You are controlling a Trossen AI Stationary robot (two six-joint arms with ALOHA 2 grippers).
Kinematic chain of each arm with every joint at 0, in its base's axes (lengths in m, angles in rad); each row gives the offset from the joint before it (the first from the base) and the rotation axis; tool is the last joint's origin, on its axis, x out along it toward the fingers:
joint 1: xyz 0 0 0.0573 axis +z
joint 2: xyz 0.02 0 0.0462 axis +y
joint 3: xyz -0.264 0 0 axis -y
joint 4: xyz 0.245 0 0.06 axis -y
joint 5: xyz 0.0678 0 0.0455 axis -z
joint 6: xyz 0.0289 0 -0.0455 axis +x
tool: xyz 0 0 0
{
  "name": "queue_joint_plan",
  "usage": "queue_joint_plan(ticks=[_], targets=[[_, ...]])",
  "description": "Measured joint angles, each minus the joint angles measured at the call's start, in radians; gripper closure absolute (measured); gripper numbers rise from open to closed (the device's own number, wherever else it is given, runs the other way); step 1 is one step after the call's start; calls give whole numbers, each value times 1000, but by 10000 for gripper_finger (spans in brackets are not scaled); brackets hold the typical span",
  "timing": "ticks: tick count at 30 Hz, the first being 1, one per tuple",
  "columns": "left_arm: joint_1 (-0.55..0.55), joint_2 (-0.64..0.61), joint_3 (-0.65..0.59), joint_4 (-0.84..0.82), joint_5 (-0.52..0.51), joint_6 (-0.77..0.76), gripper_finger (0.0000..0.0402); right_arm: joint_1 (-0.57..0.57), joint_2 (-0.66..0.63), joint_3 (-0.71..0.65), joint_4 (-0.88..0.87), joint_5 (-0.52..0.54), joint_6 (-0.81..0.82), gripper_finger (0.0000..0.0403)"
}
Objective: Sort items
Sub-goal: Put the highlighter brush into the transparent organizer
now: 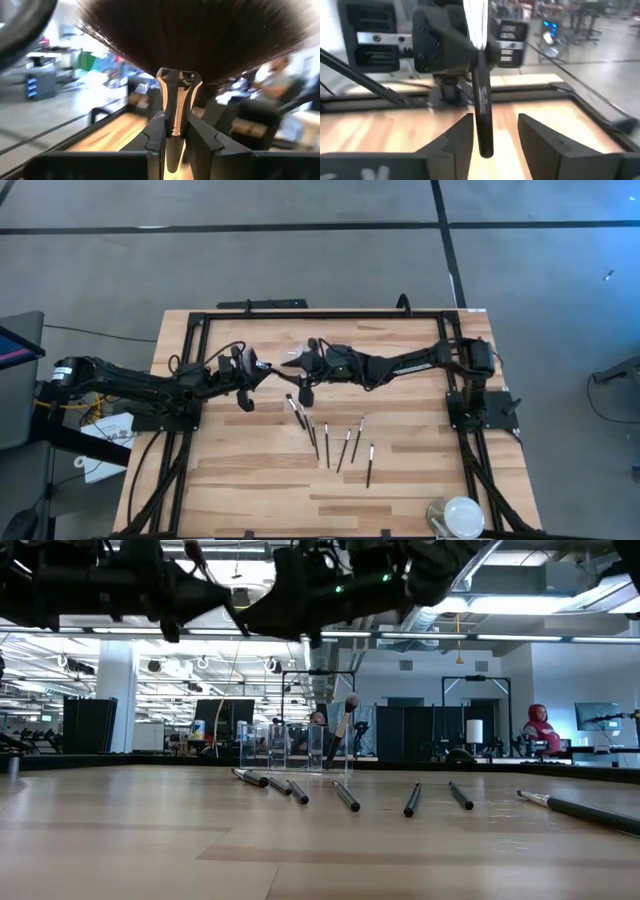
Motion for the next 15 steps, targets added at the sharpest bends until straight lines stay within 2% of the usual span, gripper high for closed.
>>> queue_joint_plan(ticks=[3, 5, 10, 15], targets=[[3, 27, 0, -37, -109, 35, 354, 0, -80, 1, -150, 44, -9, 233], [27, 54, 1, -36, -134, 50, 355, 1, -137, 1, -272, 75, -10, 221], [140, 169, 36, -36, -132, 47, 353, 4, -243, 0, -459, 106, -4, 202], [254, 331, 109, -31, -59, 44, 353, 17, -255, 1, -498, 105, 58, 198]])
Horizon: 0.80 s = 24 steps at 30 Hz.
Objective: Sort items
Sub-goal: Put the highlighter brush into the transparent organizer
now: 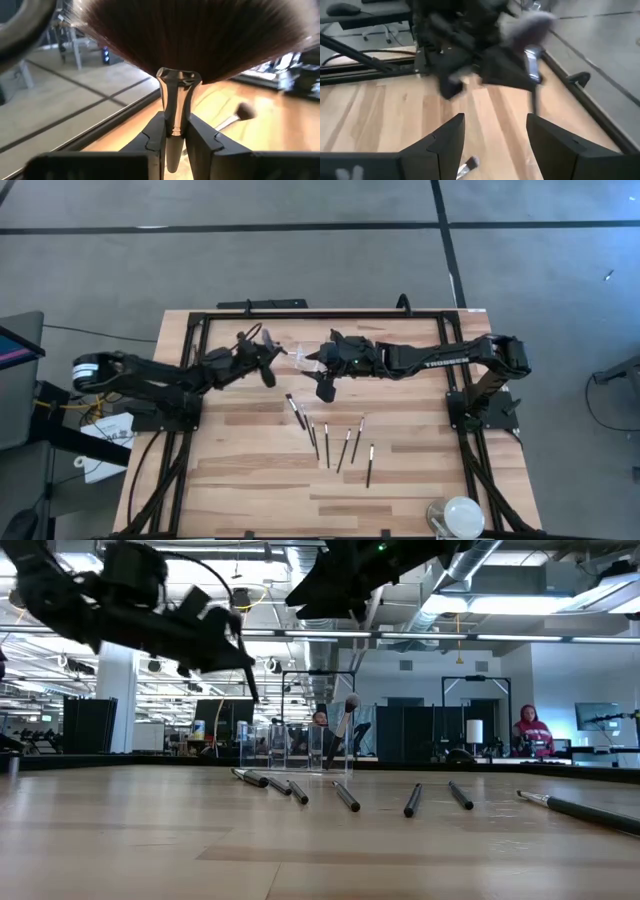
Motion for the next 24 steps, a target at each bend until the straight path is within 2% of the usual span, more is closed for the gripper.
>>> queue_joint_plan(ticks=[6, 13, 15, 20, 24], targets=[[70, 178, 66, 2, 3, -1, 348, 30, 56, -4, -58, -2, 9, 207], [80, 314, 110, 10, 4, -27, 339, 81, 207, 0, -19, -1, 159, 220], [77, 328, 107, 8, 3, -27, 331, 97, 248, -3, -20, 15, 206, 225], [77, 339, 107, 10, 3, -27, 314, 125, 360, 2, 114, 26, 234, 232], [76, 322, 107, 8, 4, -27, 304, 131, 434, 29, 170, 82, 239, 232]])
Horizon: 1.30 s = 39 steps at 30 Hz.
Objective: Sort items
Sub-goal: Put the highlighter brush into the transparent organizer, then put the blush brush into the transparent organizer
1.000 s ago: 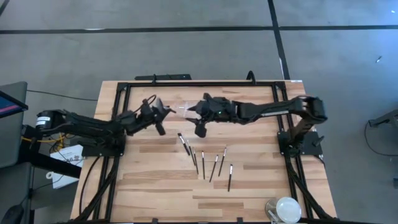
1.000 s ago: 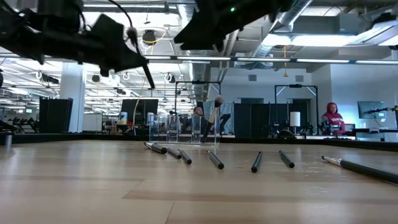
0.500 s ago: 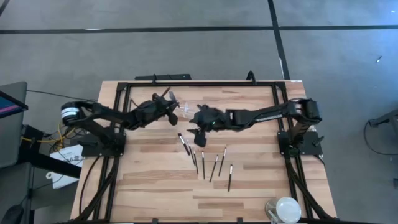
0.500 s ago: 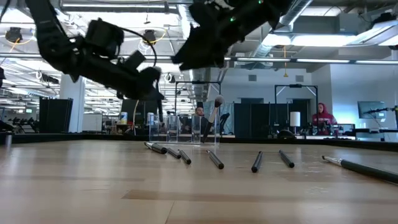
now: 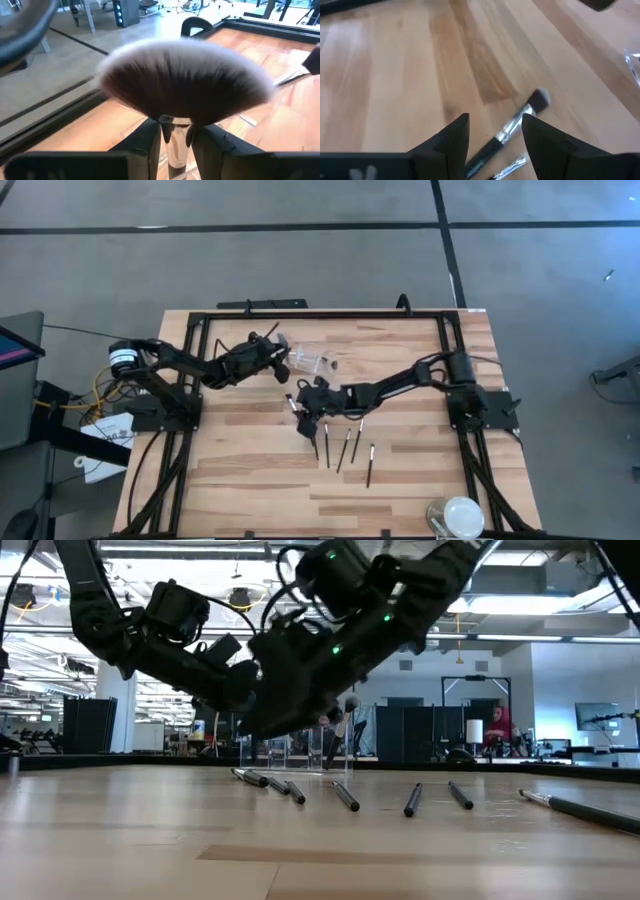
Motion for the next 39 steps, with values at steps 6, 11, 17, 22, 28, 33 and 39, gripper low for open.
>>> queue_joint_plan(ticks=[6, 11, 17, 22, 28, 33, 39], targets=[[-4, -76, -6, -7, -5, 6, 289, -3, 91, 90, -27, 28, -38, 231], [-13, -150, -19, -62, -1, 7, 281, 7, 120, 153, -186, 149, -42, 230], [-13, -148, -19, -114, 0, 6, 269, 5, 112, 160, -220, 176, -10, 231], [-13, -98, -18, -114, 15, 3, 254, -3, 112, 160, -224, 166, 9, 232], [-13, -104, -19, -119, 19, 5, 235, -6, 97, 159, -242, 176, -5, 234], [-45, -210, -18, -219, 19, -10, 236, 1, 33, 159, -304, 175, -17, 234], [-167, -302, -19, -417, 102, -148, 244, -1, -72, 160, -520, 175, -92, 237]])
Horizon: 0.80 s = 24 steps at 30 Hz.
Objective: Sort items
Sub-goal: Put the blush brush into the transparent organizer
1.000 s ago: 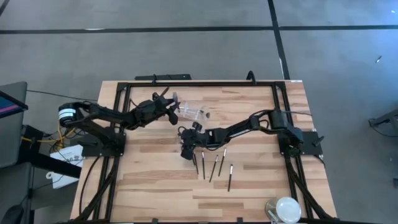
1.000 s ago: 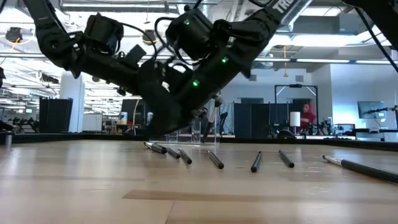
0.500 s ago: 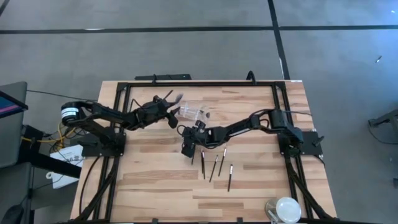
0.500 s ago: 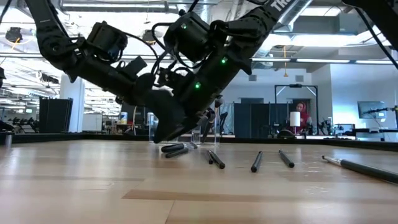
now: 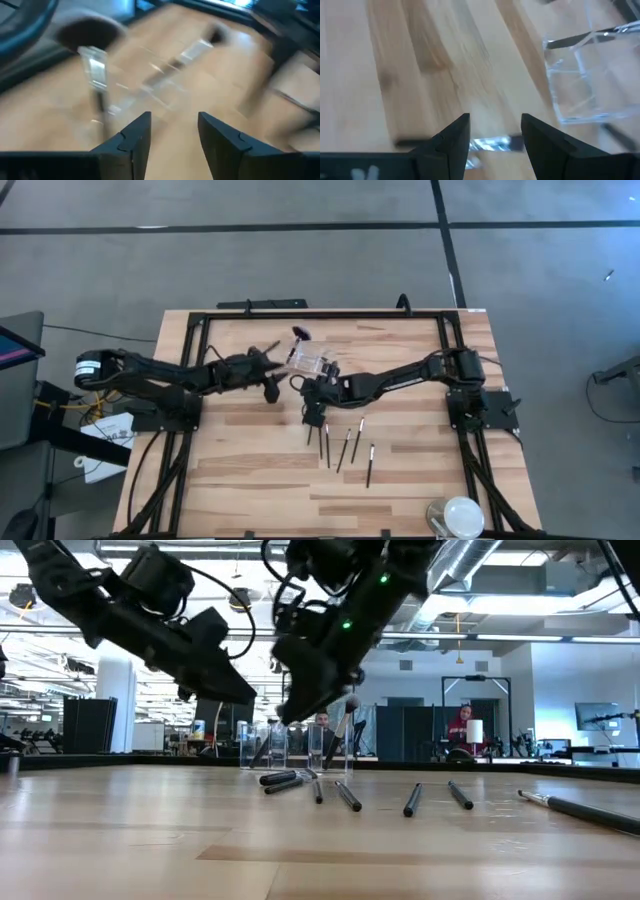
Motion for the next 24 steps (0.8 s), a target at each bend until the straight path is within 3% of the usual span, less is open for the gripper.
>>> queue_joint_plan(ticks=[4, 9, 15, 24], targets=[[-92, -2, 0, -3, 17, -6, 250, 6, -8, -6, -43, -22, -198, 240], [-153, -2, 0, -2, 16, -6, 254, 6, 8, -7, -36, -145, -453, 241], [-181, -2, 0, -2, 15, -12, 254, -33, 34, -4, -25, -233, -504, 241], [-181, -2, 0, -2, 14, -14, 254, -95, 104, -8, 7, -221, -616, 241]])
